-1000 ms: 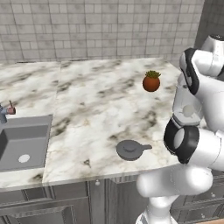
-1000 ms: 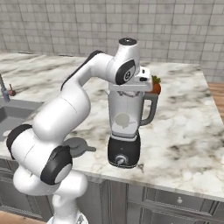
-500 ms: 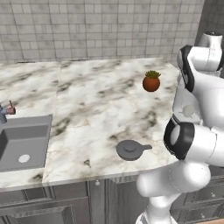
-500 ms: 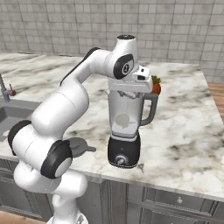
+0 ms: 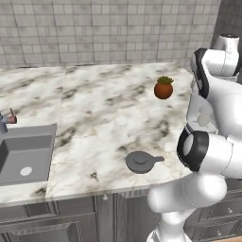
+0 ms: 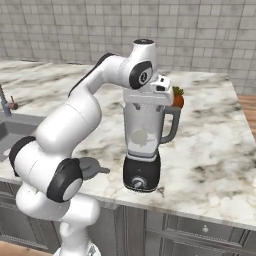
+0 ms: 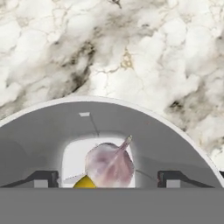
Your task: Grab the garlic and lemon from the fridge, place them in the blender, close the lid, and turn on the blender to create a marinade.
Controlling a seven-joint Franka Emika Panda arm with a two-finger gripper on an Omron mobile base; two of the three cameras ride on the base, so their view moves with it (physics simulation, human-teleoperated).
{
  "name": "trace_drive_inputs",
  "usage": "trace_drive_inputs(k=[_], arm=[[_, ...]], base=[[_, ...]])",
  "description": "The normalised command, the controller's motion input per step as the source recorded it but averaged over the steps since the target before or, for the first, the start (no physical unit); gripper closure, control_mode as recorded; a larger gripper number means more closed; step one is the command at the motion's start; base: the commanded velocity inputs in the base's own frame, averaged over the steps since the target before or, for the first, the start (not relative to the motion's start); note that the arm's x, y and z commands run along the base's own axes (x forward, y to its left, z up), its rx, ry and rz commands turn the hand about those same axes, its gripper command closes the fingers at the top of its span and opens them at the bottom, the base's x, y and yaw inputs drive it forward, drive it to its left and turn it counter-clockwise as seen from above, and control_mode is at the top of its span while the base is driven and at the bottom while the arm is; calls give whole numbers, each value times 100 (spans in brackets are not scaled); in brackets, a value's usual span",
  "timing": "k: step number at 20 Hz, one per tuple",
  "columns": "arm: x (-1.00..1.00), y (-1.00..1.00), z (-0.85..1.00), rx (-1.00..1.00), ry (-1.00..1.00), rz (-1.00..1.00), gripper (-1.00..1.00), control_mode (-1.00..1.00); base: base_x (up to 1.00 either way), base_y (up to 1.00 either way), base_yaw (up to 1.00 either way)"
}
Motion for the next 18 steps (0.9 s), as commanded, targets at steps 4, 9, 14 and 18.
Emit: trace_drive_inputs(k=[4, 9, 14, 18], arm=[[-50, 23, 55, 0, -15, 0, -100, -100], [-80, 67, 63, 0, -15, 1, -100, -100], [-55, 100, -18, -11, 4, 16, -100, -100], [-59, 100, -58, -18, 0, 26, -100, -100]], base=[[0, 0, 0], [0, 0, 0], [0, 0, 0], [0, 0, 0]])
